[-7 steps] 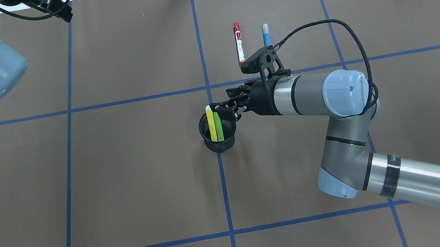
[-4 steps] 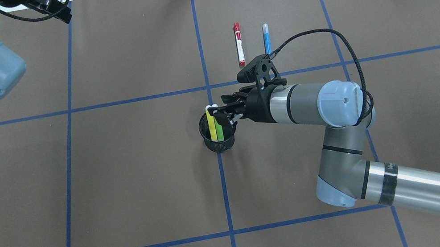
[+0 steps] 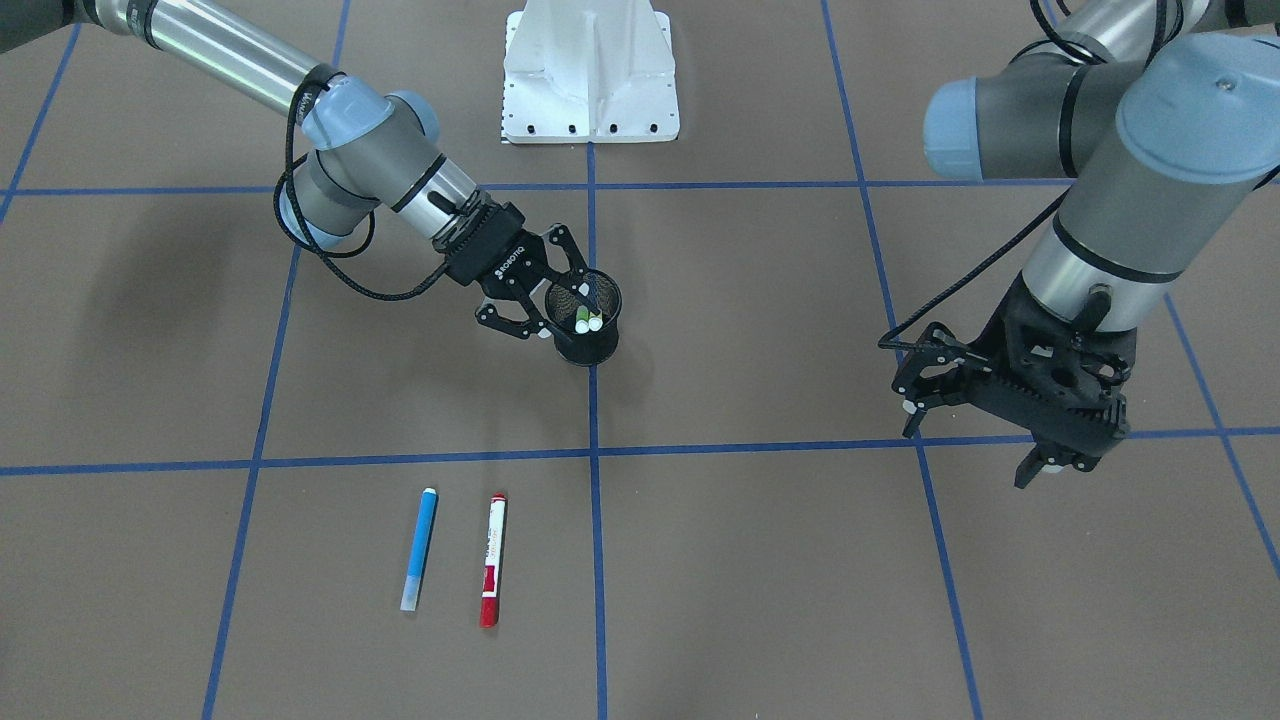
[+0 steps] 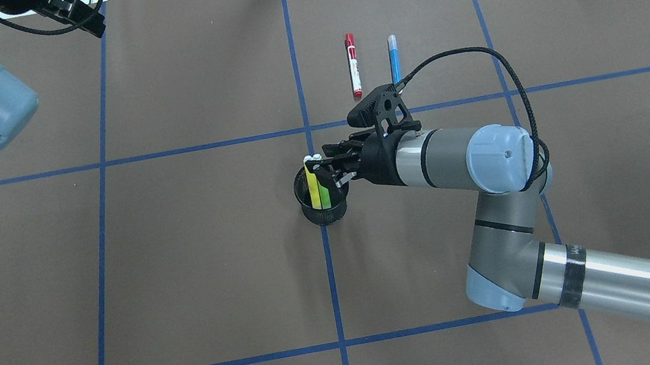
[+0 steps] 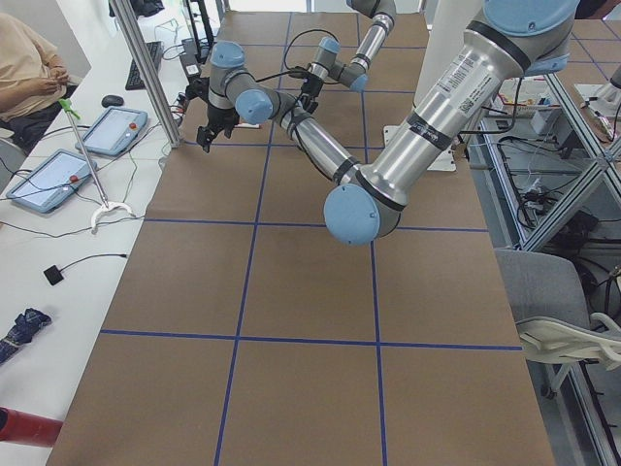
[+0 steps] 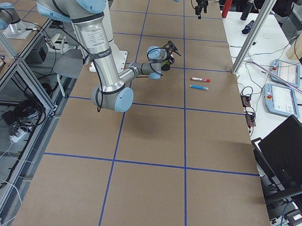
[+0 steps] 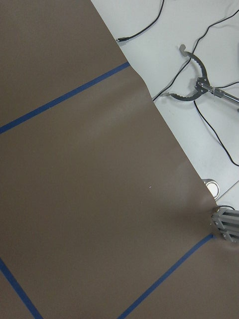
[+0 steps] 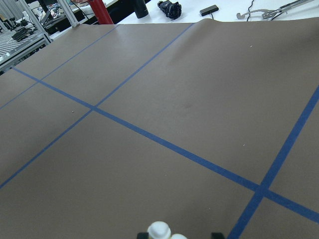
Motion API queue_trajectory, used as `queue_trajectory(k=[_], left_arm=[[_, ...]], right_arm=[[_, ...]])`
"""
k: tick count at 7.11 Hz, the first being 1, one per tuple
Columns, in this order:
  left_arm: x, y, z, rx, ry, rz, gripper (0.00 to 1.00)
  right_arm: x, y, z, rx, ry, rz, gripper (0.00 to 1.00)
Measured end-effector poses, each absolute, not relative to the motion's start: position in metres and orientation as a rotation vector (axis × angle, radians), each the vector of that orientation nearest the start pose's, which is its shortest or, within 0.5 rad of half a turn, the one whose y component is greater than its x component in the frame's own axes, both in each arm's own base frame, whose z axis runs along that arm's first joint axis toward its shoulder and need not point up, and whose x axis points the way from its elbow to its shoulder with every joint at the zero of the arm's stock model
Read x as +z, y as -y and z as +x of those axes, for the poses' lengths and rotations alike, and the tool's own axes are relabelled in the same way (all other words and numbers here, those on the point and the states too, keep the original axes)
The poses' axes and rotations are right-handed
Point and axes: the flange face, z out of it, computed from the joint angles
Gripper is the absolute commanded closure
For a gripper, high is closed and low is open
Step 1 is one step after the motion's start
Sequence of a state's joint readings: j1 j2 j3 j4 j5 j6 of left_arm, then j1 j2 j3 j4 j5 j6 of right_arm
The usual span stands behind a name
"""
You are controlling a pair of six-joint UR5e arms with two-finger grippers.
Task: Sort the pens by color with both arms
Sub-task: 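Lower the right gripper and grasp the green highlighter in the cup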
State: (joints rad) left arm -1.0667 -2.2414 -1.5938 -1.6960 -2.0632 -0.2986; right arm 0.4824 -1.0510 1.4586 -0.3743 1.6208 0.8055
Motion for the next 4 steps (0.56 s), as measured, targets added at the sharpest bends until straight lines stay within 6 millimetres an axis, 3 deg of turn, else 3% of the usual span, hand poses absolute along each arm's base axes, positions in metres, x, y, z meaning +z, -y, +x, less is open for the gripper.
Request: queue_trajectory(k=[4], left_arm=[[0.2313, 0.6514, 0.2638, 0.385, -0.749, 0.555, 0.0]], right_arm=[[0.2707, 0.4223, -0.5307, -0.259, 1.333, 0.912, 0.62]])
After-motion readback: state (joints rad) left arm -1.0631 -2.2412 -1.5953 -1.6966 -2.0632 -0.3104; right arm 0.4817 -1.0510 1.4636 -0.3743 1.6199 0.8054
